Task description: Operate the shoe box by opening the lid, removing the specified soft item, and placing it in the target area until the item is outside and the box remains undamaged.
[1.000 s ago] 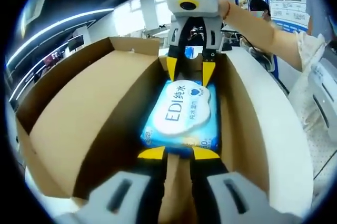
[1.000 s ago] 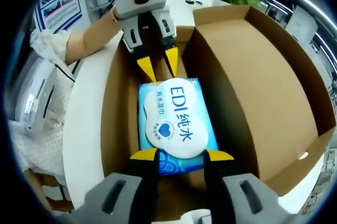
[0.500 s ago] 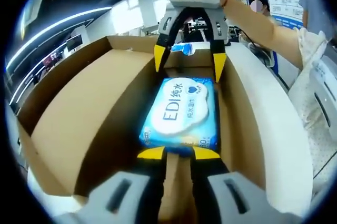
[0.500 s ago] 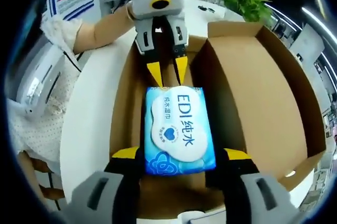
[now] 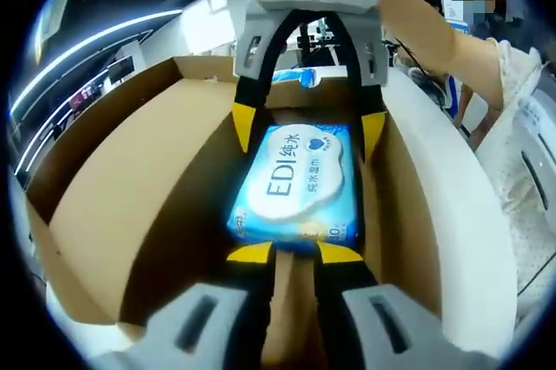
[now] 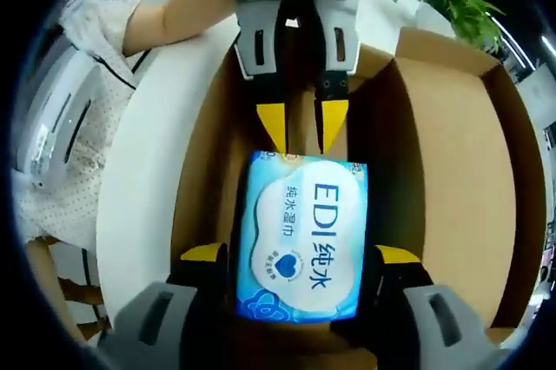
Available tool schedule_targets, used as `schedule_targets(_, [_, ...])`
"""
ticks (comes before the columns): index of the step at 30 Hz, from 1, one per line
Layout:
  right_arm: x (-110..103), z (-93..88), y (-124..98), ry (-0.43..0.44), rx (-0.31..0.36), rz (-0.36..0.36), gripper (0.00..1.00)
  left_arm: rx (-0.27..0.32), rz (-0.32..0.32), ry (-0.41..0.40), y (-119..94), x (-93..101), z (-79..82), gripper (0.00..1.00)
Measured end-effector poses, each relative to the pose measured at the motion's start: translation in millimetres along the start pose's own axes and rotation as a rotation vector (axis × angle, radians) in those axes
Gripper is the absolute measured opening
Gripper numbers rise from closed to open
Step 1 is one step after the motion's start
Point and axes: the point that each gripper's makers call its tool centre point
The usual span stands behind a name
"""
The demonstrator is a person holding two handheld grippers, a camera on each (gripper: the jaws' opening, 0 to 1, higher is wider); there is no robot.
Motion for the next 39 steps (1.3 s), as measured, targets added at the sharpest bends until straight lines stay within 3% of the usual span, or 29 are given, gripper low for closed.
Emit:
schedule_targets(9, [5,-6.3,21,-0.005,-0.105,0.050,0.72,0.001,-0.004,0.000,1,-2.2,2.3,0.17])
schedule_targets(23, [-4,-9.3,42,-0.014,-0.151,0.107,0.76,-0.004,-0.006,-0.006,4,-3.5,2.8,0.17])
schedule_targets(39, [-9,-6.4,48,-0.015,-0.205,0.161,0.78,-0.015,-0.002,-0.003,5,-1.8,-1.1,0.16])
Point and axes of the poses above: the point that each gripper's makers call its tool centre point, and the gripper's own axes: y roughly forward along the fingers, x roughly to its right, z roughly out of its top, and after that the axes turned 12 degrees about -x, right-handed
